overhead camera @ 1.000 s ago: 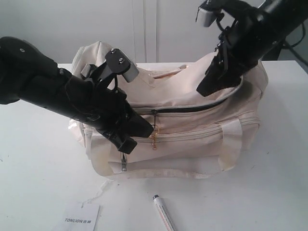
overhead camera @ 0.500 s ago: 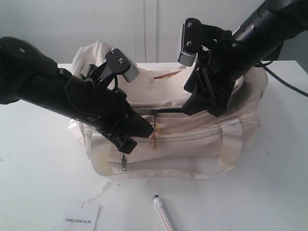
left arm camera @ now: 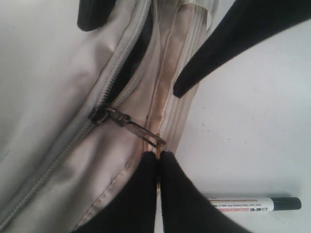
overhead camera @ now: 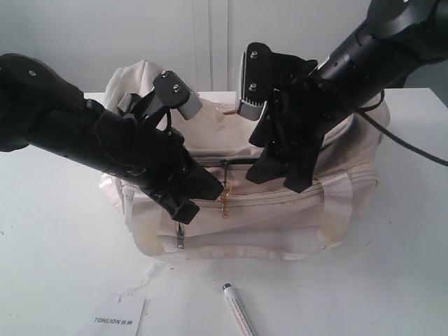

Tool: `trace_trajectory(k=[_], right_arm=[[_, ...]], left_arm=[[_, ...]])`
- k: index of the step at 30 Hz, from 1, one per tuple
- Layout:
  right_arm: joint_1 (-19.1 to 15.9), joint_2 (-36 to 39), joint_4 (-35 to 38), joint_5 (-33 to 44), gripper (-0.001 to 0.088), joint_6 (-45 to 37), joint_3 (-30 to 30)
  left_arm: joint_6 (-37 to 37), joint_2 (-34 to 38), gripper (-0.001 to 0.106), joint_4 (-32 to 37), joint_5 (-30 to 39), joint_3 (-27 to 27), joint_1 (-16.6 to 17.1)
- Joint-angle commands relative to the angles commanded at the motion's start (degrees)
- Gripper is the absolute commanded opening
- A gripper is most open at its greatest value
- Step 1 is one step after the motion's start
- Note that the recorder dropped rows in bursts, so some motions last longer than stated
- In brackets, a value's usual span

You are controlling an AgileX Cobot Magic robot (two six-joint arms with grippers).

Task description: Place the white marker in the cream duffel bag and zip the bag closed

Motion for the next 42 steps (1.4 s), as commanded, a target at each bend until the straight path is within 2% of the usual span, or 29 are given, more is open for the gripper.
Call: trace_trajectory(k=[13,19,30,42], right_arm=[[0.00,0.47,1.26,-2.06,0.0550,0.14,2.40],[0.00,0.47,1.86,-2.36,0.0379,0.14,3.85],[0.00,0.47,2.73,-2.99,0.0006,0.14,3.85],[0.00,-4.03,2.33,-1.20,0.0000,0.14,3.85]], left_arm=[[0.00,0.00,0.000,0.00,0.00,0.00,0.00],[0.00,0.00,0.000,0.00,0.00,0.00,0.00],[0.00,0.00,0.000,0.00,0.00,0.00,0.00],[-1.89,-5.20,0.000,0.38,-0.79,0.00,0.10]])
